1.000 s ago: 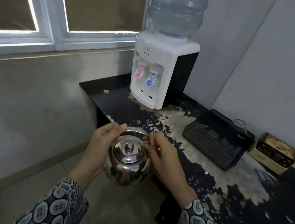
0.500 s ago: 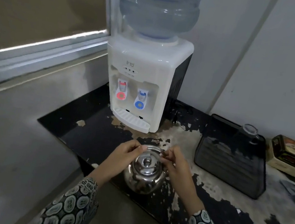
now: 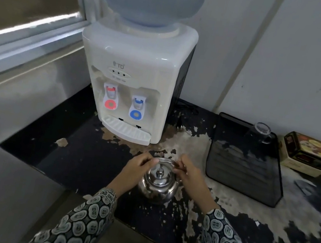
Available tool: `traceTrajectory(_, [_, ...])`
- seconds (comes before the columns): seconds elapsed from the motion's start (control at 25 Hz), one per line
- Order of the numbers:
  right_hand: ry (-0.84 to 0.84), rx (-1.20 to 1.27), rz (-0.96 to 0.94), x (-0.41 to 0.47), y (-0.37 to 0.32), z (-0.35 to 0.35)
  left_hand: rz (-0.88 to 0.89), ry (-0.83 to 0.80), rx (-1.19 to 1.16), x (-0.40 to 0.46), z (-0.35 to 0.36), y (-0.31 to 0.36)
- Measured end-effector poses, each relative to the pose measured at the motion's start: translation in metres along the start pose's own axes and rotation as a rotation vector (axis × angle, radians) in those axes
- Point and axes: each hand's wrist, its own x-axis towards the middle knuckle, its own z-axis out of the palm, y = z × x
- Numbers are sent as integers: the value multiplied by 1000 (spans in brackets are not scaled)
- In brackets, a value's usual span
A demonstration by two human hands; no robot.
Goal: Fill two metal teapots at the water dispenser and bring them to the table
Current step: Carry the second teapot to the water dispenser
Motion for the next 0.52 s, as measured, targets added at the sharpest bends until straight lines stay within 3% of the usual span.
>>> traceTrajectory(0.24, [-49, -45, -39, 8, 15, -1, -41, 34, 26, 8, 1, -4])
traceTrajectory(0.4, [-47, 12, -5, 11, 22, 4, -52, 226, 67, 19, 6, -6])
traceTrajectory(0.52, [-74, 70, 19, 14, 25, 11, -133, 195, 45, 20, 5, -17])
